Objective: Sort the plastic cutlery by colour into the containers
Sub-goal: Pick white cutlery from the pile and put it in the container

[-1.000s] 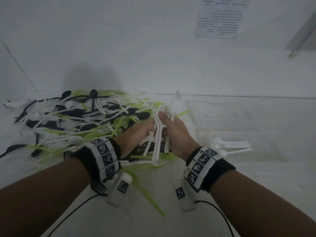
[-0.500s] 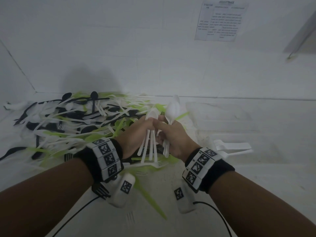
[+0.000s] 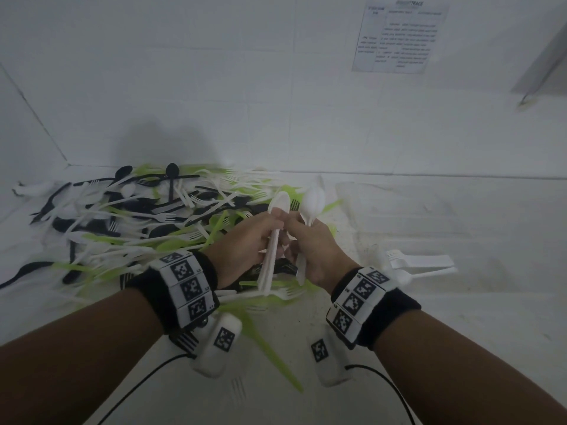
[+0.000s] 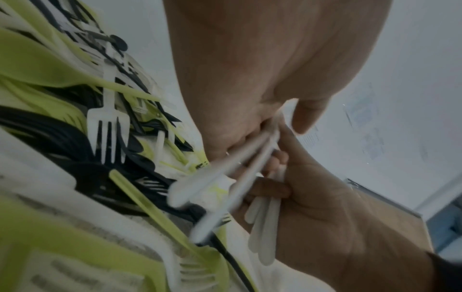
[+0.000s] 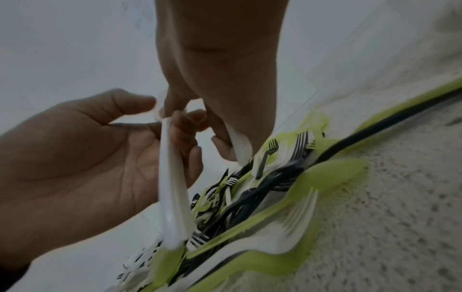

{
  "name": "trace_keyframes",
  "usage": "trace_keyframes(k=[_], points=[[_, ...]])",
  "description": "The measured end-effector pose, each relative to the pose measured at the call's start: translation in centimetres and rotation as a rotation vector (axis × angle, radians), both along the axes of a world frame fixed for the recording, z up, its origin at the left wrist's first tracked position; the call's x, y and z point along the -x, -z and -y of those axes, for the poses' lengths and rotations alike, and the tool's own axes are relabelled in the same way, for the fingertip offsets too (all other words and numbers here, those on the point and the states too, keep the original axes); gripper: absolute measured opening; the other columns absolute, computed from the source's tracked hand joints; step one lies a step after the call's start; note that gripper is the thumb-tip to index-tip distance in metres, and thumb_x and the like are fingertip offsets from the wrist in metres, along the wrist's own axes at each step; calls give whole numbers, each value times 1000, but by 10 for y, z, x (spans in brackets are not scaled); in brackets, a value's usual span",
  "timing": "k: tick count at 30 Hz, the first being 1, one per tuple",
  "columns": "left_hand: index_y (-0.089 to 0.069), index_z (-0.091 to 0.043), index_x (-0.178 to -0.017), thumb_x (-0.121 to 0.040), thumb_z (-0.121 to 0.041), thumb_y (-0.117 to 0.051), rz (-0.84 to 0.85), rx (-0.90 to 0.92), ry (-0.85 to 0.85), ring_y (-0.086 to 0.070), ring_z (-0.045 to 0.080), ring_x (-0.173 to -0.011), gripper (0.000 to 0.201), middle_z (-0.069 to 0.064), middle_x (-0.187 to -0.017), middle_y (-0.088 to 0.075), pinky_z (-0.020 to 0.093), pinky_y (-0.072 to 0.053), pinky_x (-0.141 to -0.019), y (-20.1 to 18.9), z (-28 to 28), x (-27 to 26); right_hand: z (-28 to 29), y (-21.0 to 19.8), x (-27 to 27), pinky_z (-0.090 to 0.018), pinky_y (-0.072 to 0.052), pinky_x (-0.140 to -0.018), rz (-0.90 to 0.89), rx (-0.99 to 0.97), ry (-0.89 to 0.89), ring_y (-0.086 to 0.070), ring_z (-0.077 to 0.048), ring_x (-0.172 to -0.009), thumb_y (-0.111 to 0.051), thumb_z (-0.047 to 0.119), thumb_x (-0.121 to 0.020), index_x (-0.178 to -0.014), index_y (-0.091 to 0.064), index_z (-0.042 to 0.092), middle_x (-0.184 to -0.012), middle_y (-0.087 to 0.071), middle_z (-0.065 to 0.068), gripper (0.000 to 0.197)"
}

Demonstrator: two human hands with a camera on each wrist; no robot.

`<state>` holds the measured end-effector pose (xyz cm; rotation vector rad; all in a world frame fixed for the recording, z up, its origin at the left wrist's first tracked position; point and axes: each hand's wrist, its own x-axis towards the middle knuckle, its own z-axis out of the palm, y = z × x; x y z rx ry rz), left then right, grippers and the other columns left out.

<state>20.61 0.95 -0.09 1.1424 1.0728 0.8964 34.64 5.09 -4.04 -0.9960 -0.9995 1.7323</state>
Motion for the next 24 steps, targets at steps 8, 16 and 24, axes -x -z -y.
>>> trace_keyframes(k=[8,16,24], points=[[-55,-15,-123,-106,-13,-43,-56,46,-67,-38,9,-53,21,-2,-67,-46,26,-37,-54,5,-5,9,1,-2,-1,-28,-33,-46,113,86,65,-36,-14,-48,-74,59,-87,-103,-62,15,-73,-46,0,48],[-52,-18,-122,-92,-53,-67,-154,-46,-207,-43,11,-69,48,0,-92,-49,31,-41,-64,10,-14,4,13,-5,4,-27,-30,-53,244,-50,-67,-33,-13,-64,-31,55,-105,-126,-50,8,-97,-38,-5,55],[-50,-18,-126,-91,-33,-60,-99,-2,-253,-48,16,-73,39,7,-101,-53,35,-42,-66,13,-18,-19,20,-13,2,-25,-37,-58,168,-237,-105,-46,-10,-63,-34,16,-106,-92,-57,13,-75,-50,1,26]])
